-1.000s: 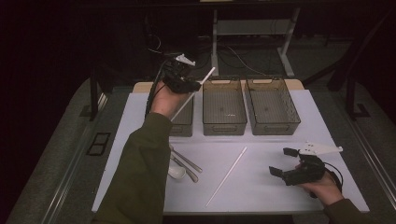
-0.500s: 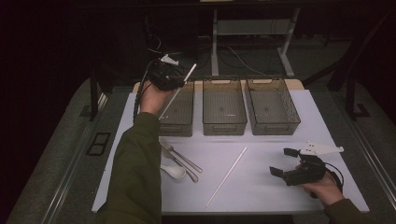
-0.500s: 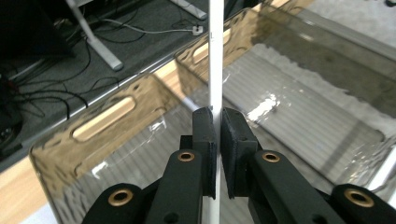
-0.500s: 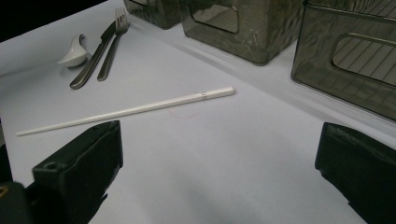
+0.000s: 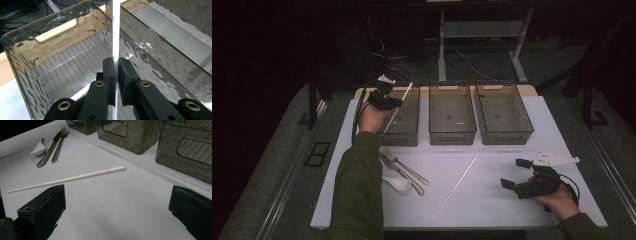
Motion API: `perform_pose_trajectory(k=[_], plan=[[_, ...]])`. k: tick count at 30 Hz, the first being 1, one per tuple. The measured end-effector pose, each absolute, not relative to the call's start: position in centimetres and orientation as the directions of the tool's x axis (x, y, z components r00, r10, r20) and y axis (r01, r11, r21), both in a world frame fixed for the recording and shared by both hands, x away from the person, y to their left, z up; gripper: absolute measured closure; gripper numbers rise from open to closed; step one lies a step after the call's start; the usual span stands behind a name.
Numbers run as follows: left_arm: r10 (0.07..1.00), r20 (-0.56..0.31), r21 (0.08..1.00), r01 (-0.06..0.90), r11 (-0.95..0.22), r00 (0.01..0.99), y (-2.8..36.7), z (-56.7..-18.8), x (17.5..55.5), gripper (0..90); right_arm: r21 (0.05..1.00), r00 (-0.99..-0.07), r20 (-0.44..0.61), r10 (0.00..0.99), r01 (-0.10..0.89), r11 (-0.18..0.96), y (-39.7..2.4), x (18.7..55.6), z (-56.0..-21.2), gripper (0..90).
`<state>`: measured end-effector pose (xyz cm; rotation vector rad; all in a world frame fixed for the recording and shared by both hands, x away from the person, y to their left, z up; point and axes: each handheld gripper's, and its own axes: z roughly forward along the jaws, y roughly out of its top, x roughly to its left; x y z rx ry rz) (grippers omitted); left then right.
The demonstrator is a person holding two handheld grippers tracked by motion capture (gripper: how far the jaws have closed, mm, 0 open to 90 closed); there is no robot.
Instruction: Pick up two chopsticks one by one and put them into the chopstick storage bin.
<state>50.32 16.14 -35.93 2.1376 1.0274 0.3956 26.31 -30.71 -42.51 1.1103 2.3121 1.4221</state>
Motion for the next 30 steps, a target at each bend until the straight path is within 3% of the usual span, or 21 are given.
perform_pose_trajectory(k=[11,22,30], plan=[[0.780,-0.021,0.726,0.545,-0.419,0.626,16.2,-36.3,50.0,78.6,0.836,-0.696,0.197,0.690,0.487,0.252,-30.7,26.3,-42.5,0.8],[0.740,-0.074,0.774,0.507,-0.380,0.668,15.1,-35.0,47.4,60.0,0.833,-0.692,0.203,0.692,0.494,0.250,-30.6,26.3,-42.5,0.8],[0.694,-0.090,0.784,0.480,-0.393,0.714,12.6,-33.9,43.0,51.4,0.833,-0.691,0.198,0.695,0.493,0.252,-30.6,26.3,-42.5,0.8]])
